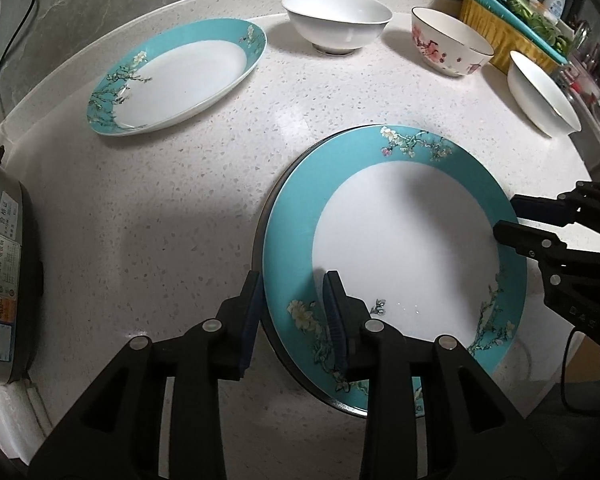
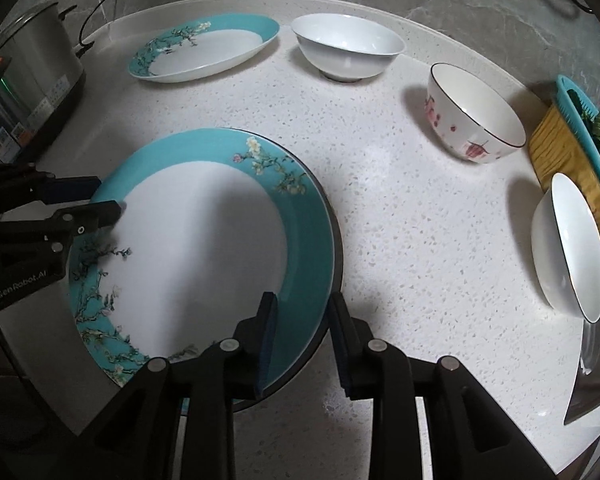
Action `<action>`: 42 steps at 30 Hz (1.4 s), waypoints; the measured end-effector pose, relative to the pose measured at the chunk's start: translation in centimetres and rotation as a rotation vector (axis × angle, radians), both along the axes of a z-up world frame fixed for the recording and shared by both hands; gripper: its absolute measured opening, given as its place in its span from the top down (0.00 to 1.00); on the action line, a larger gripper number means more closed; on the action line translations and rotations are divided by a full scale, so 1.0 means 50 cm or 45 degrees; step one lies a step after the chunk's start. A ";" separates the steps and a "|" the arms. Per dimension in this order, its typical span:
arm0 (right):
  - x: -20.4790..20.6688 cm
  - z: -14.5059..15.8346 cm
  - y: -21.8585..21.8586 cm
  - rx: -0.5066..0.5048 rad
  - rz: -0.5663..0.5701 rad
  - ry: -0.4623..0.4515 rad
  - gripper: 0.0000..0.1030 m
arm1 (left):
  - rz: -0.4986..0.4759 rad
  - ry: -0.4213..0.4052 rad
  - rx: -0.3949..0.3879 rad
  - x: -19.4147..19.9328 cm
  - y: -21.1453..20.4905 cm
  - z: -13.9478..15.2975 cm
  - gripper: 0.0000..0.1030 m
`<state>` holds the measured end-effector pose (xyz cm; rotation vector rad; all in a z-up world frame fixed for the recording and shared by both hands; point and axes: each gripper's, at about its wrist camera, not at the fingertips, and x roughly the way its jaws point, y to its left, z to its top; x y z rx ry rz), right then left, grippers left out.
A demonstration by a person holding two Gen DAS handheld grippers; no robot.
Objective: Organize plates and bowls
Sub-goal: 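Move both tools to the second teal-rimmed plate by the wall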
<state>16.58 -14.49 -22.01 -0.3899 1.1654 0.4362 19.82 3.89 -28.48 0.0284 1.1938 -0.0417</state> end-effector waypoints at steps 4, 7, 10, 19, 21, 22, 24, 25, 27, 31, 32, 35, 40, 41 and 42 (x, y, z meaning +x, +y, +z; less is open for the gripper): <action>0.001 0.014 -0.011 0.023 -0.063 -0.043 0.62 | 0.059 -0.050 -0.057 -0.006 0.039 0.024 0.32; 0.006 0.040 -0.027 0.051 -0.129 -0.117 0.17 | 0.130 -0.180 -0.119 -0.013 0.088 0.061 0.22; 0.015 0.058 -0.038 0.107 -0.157 -0.118 0.11 | 0.213 -0.241 -0.187 -0.007 0.145 0.080 0.08; 0.093 0.092 -0.016 0.522 -0.436 0.468 0.04 | 0.304 -0.153 -0.381 0.047 0.247 0.080 0.08; 0.114 0.129 0.005 0.560 -0.416 0.402 0.05 | 0.323 -0.197 -0.305 0.063 0.264 0.097 0.08; 0.128 0.155 0.020 0.600 -0.390 0.348 0.05 | 0.338 -0.219 -0.273 0.074 0.274 0.106 0.08; 0.158 0.189 0.043 0.703 -0.374 0.303 0.05 | 0.388 -0.229 -0.206 0.107 0.300 0.122 0.08; 0.174 0.202 0.056 0.770 -0.379 0.292 0.05 | 0.422 -0.222 -0.188 0.127 0.317 0.129 0.08; 0.210 0.206 0.085 0.779 -0.400 0.297 0.05 | 0.492 -0.193 -0.218 0.166 0.358 0.139 0.08; 0.255 0.171 0.131 0.702 -0.440 0.276 0.12 | 0.540 -0.193 -0.269 0.244 0.421 0.158 0.08; 0.265 0.156 0.140 0.699 -0.444 0.293 0.16 | 0.536 -0.184 -0.285 0.265 0.431 0.160 0.08; 0.293 0.114 0.150 0.677 -0.451 0.320 0.20 | 0.542 -0.161 -0.340 0.323 0.465 0.160 0.08; 0.346 0.047 0.157 0.675 -0.515 0.365 0.20 | 0.559 -0.035 -0.318 0.402 0.504 0.129 0.08; 0.358 0.036 0.158 0.692 -0.522 0.393 0.20 | 0.561 -0.014 -0.286 0.418 0.510 0.123 0.08; 0.366 0.027 0.162 0.697 -0.522 0.407 0.20 | 0.557 0.016 -0.258 0.432 0.515 0.115 0.08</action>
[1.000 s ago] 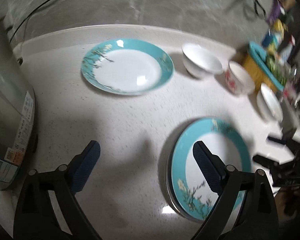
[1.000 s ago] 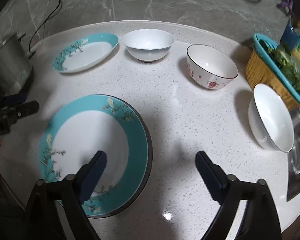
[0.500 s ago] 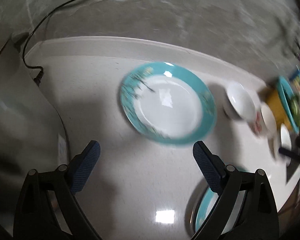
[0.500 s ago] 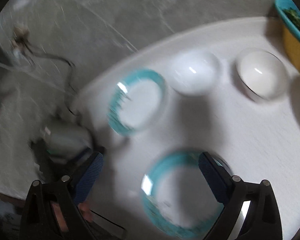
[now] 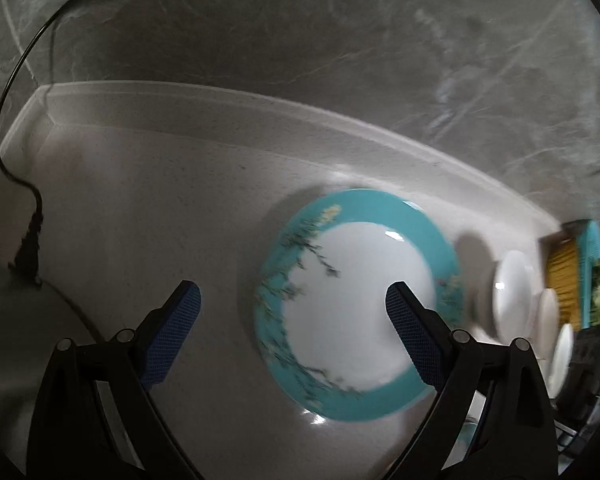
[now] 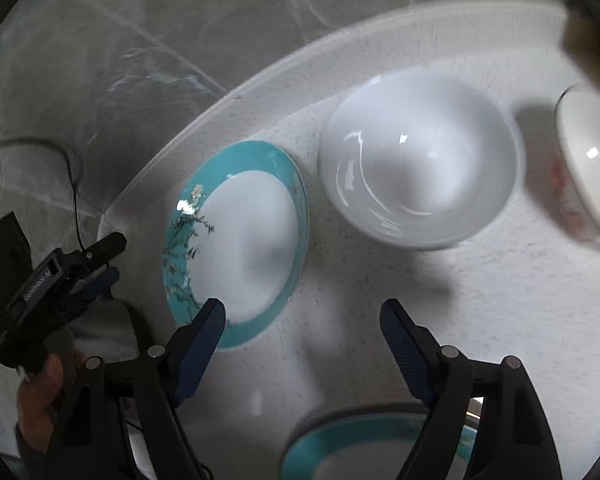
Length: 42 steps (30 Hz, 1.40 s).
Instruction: Organize plates and bowls
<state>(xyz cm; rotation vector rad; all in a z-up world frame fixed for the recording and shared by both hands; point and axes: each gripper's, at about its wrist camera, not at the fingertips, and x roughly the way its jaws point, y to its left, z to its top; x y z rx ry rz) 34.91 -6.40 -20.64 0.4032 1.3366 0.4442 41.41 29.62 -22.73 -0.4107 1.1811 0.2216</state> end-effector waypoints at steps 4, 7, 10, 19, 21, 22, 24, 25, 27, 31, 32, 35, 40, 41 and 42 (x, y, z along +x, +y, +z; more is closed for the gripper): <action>0.022 -0.020 0.017 0.016 -0.004 0.006 0.20 | -0.027 0.093 0.032 0.021 0.004 -0.035 0.08; 0.031 -0.041 0.027 0.017 -0.021 0.037 0.20 | -0.018 0.112 -0.029 0.028 0.012 -0.065 0.10; 0.036 -0.054 0.031 0.004 -0.047 0.065 0.20 | -0.045 0.108 -0.036 0.033 0.012 -0.079 0.10; 0.047 -0.061 0.049 -0.080 -0.066 0.038 0.20 | -0.089 0.115 -0.080 0.048 0.021 -0.118 0.32; 0.045 -0.059 0.056 -0.108 -0.058 0.032 0.20 | -0.102 0.125 -0.068 0.049 0.022 -0.128 0.39; 0.043 -0.059 0.054 -0.114 -0.059 0.032 0.20 | -0.105 0.127 -0.063 0.048 0.020 -0.132 0.46; 0.043 -0.060 0.056 -0.115 -0.063 0.032 0.25 | -0.105 0.128 -0.077 0.047 0.024 -0.142 0.58; 0.044 -0.061 0.057 -0.113 -0.061 0.031 0.27 | -0.103 0.123 -0.087 0.045 0.028 -0.146 0.60; 0.046 -0.064 0.067 -0.114 -0.048 0.029 0.40 | -0.103 0.118 -0.097 0.045 0.032 -0.153 0.60; 0.060 -0.068 0.072 -0.123 -0.059 0.031 0.46 | -0.097 0.107 -0.112 0.044 0.032 -0.161 0.60; 0.062 -0.068 0.070 -0.124 -0.067 0.030 0.46 | -0.096 0.101 -0.111 0.044 0.035 -0.161 0.60; 0.071 -0.067 0.073 -0.138 -0.065 0.011 0.46 | -0.110 0.095 -0.103 0.040 0.037 -0.176 0.69; 0.079 -0.077 0.090 -0.176 -0.022 0.010 0.80 | -0.131 0.101 -0.069 0.043 0.032 -0.177 0.77; 0.078 -0.079 0.094 -0.172 -0.016 0.011 0.87 | -0.134 0.098 -0.068 0.043 0.033 -0.177 0.77; 0.075 -0.079 0.096 -0.178 -0.012 0.004 0.87 | -0.135 0.093 -0.063 0.042 0.033 -0.178 0.77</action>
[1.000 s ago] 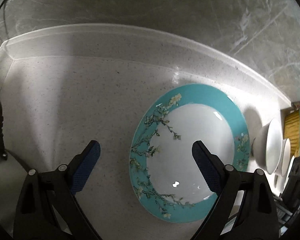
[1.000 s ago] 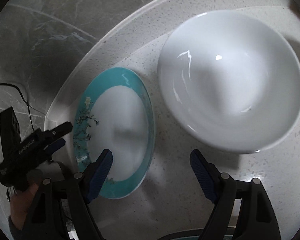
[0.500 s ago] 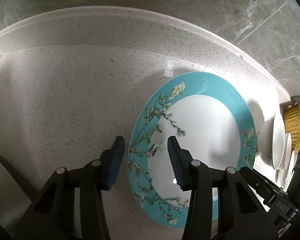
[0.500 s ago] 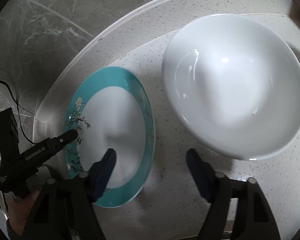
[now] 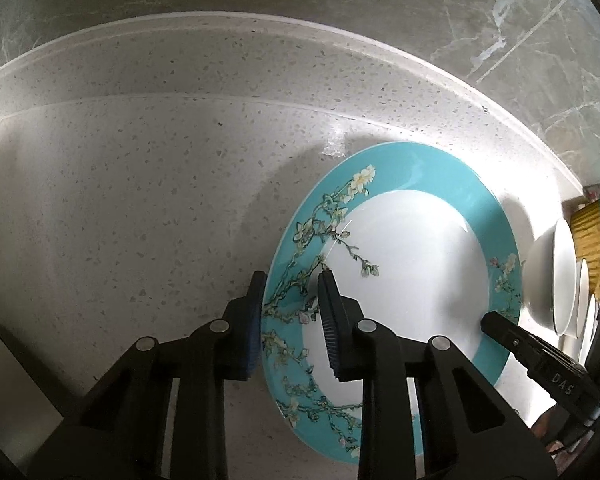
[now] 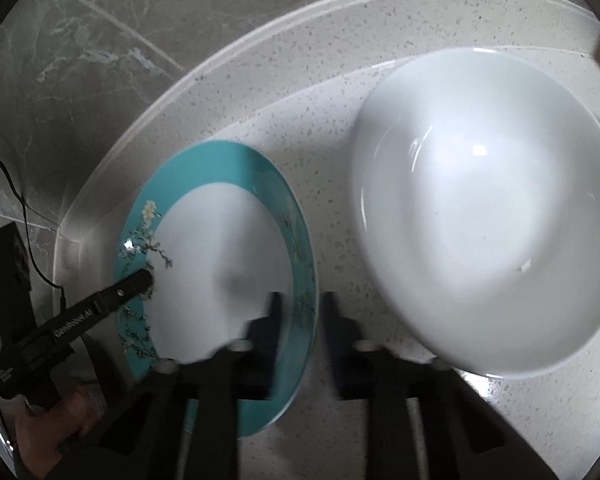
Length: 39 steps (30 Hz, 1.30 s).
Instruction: Organize plates and bowls
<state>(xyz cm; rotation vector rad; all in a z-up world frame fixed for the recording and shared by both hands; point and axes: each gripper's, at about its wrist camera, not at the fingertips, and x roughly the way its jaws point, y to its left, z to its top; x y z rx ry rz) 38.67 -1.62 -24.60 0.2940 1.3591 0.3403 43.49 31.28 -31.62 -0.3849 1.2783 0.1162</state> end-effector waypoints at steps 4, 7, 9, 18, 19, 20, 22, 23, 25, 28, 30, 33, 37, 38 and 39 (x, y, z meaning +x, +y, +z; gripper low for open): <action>-0.003 0.000 0.016 -0.026 0.023 -0.026 0.87 | 0.004 -0.012 0.015 -0.003 0.008 0.000 0.77; -0.003 0.000 0.022 -0.029 0.041 -0.031 0.87 | 0.027 -0.018 0.006 -0.004 0.000 -0.007 0.77; -0.004 0.001 0.026 -0.032 0.050 -0.038 0.87 | 0.029 -0.013 0.014 -0.004 0.001 0.000 0.77; -0.008 0.015 0.031 -0.052 0.093 -0.092 0.87 | 0.011 -0.032 0.082 -0.009 -0.042 0.009 0.77; -0.008 0.014 0.031 -0.048 0.094 -0.094 0.86 | 0.011 -0.036 0.089 -0.010 -0.046 0.010 0.78; -0.009 0.014 0.030 -0.045 0.099 -0.100 0.86 | 0.012 -0.040 0.091 -0.012 -0.050 0.010 0.78; -0.011 0.014 0.028 -0.045 0.103 -0.106 0.86 | 0.020 -0.050 0.093 -0.016 -0.055 0.011 0.78; -0.011 0.014 0.028 -0.042 0.103 -0.109 0.86 | 0.024 -0.058 0.095 -0.019 -0.056 0.011 0.79; -0.016 0.020 0.031 -0.052 0.115 -0.135 0.87 | 0.031 -0.069 0.097 -0.024 -0.059 0.012 0.79; -0.021 0.030 0.035 -0.061 0.129 -0.170 0.87 | 0.035 -0.082 0.105 -0.028 -0.064 0.020 0.79; -0.022 0.034 0.038 -0.069 0.137 -0.186 0.87 | 0.043 -0.099 0.110 -0.034 -0.068 0.025 0.79; -0.024 0.034 0.039 -0.068 0.141 -0.191 0.87 | 0.051 -0.120 0.118 -0.046 -0.075 0.032 0.79; -0.029 0.035 0.038 -0.060 0.144 -0.208 0.87 | 0.060 -0.148 0.135 -0.064 -0.077 0.045 0.79; -0.031 0.037 0.038 -0.066 0.152 -0.218 0.87 | 0.061 -0.151 0.138 -0.068 -0.078 0.047 0.79; -0.031 0.039 0.032 -0.064 0.153 -0.224 0.87 | 0.063 -0.159 0.137 -0.072 -0.080 0.051 0.79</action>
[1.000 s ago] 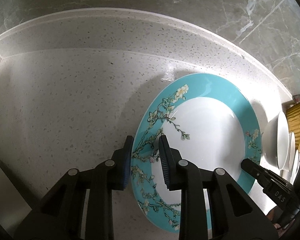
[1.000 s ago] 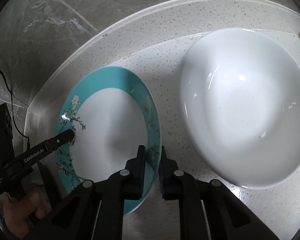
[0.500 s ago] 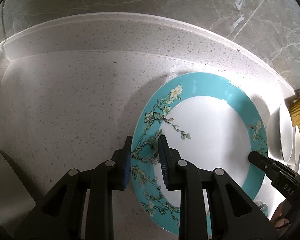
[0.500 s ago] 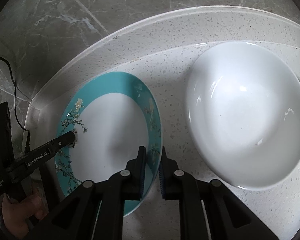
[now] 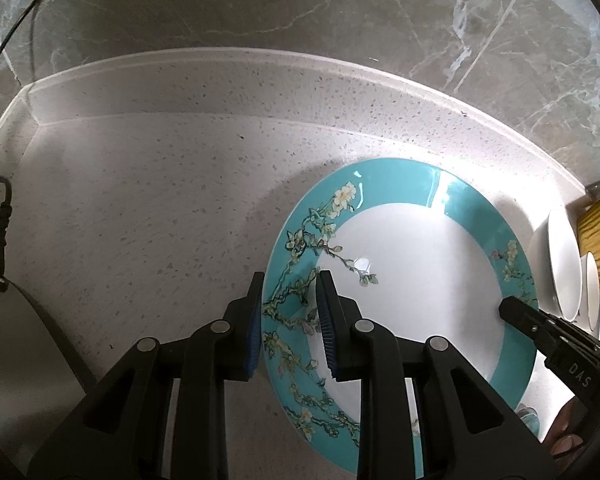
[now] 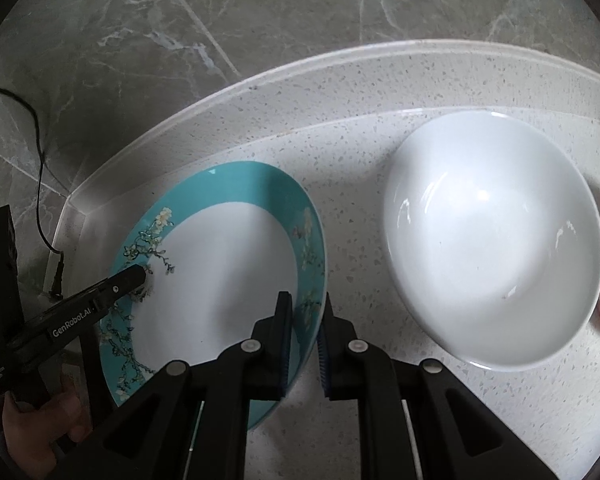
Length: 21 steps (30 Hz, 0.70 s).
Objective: Organize plates and bowls
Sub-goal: 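Lift the second teal-rimmed plate and carry it over the plate stack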
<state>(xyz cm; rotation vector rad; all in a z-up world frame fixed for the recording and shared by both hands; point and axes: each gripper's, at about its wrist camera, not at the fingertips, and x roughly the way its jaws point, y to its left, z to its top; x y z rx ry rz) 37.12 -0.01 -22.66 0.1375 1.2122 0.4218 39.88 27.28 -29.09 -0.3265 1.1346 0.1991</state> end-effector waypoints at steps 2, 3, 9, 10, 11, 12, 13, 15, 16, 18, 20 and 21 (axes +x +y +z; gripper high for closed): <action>-0.004 0.007 0.002 -0.005 0.003 -0.021 0.87 | -0.002 -0.013 0.003 -0.006 -0.001 0.009 0.79; -0.005 0.010 0.002 -0.001 0.001 -0.027 0.87 | -0.002 -0.016 0.003 -0.009 -0.001 0.013 0.79; -0.009 0.027 -0.003 0.006 0.003 -0.056 0.86 | -0.001 -0.055 0.006 -0.028 -0.001 0.039 0.79; -0.012 0.031 -0.006 0.008 0.003 -0.061 0.86 | -0.001 -0.063 0.008 -0.034 -0.001 0.046 0.79; -0.015 0.035 -0.008 0.008 0.005 -0.069 0.86 | -0.002 -0.071 0.011 -0.039 -0.004 0.053 0.79; -0.019 0.039 -0.008 0.006 0.008 -0.077 0.86 | -0.004 -0.077 0.012 -0.043 -0.004 0.061 0.79; -0.024 0.044 -0.011 0.006 0.010 -0.086 0.86 | -0.006 -0.087 0.014 -0.050 -0.008 0.069 0.79; -0.032 0.056 -0.017 0.011 0.007 -0.100 0.86 | -0.012 -0.101 0.019 -0.060 -0.012 0.086 0.79; -0.035 0.062 -0.022 0.012 0.006 -0.107 0.86 | -0.015 -0.109 0.018 -0.067 -0.015 0.093 0.79; -0.044 0.074 -0.029 0.013 0.003 -0.126 0.86 | -0.027 -0.123 0.026 -0.079 -0.025 0.109 0.79; -0.056 0.091 -0.039 0.013 0.002 -0.148 0.86 | -0.041 -0.136 0.032 -0.092 -0.035 0.124 0.79; -0.061 0.097 -0.043 0.011 0.002 -0.157 0.86 | -0.048 -0.142 0.033 -0.098 -0.041 0.131 0.79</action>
